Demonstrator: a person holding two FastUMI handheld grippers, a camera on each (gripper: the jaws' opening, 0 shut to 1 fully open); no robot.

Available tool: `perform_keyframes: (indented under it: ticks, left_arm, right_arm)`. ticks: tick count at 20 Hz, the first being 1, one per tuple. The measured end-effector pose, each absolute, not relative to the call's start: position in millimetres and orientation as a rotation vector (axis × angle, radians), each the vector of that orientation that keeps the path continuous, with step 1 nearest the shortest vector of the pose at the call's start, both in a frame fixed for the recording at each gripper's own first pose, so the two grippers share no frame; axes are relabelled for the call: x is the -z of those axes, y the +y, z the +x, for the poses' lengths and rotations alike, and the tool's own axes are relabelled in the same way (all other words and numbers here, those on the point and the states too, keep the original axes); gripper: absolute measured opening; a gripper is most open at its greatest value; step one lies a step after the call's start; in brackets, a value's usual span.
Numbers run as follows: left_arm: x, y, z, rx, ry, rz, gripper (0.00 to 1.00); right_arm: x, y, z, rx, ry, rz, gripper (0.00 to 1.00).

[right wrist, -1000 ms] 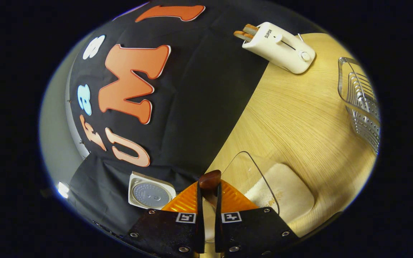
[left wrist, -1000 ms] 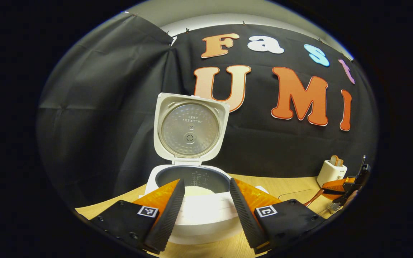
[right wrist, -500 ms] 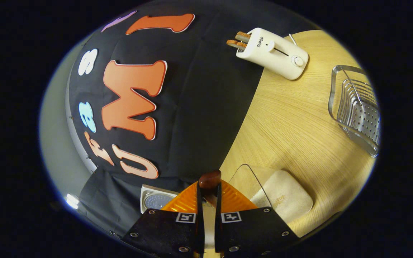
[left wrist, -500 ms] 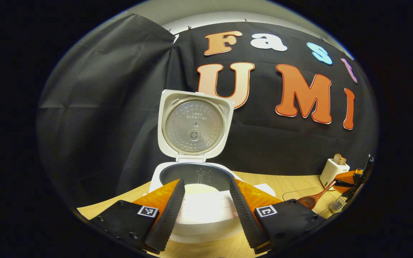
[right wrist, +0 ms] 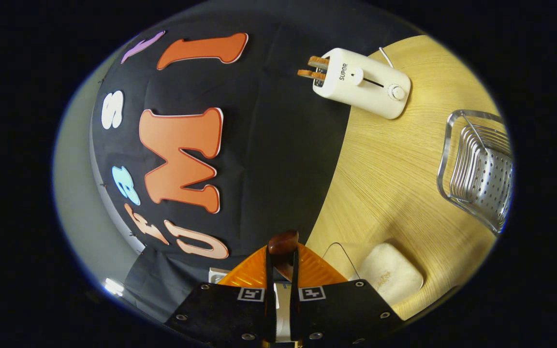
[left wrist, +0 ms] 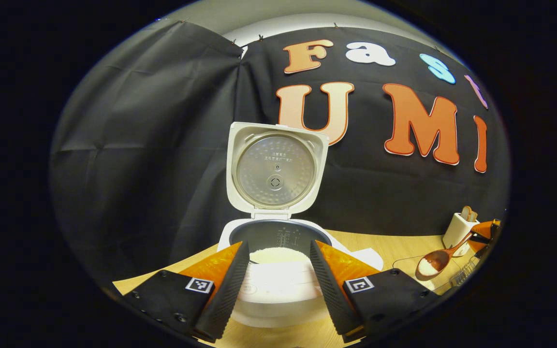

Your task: Close the left gripper, press the button to open the rice cooker; take a wooden spoon from the chopstick holder with the right hand, scoop a spoonful of rice and pour it into the rice cooker, then put the wooden spoon back into the chopstick holder.

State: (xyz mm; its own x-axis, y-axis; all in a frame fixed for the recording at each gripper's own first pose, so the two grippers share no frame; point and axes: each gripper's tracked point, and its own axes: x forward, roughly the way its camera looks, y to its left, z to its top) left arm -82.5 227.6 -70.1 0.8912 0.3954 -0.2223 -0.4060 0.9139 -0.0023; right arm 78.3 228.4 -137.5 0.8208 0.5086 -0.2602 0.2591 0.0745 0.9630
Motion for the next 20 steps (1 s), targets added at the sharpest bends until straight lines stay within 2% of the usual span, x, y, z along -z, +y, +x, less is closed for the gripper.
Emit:
perform_keyframes:
  ticks: [10, 20]
  left_arm:
    - [79, 235, -87, -0.423, 0.224, -0.059, 0.83]
    - [79, 256, -95, -0.448, 0.217, -0.027, 0.83]
  right_arm:
    - [117, 213, 97, -0.153, 0.576, 1.587, 0.11]
    - [40, 251, 129, -0.222, 0.520, 1.631, 0.11]
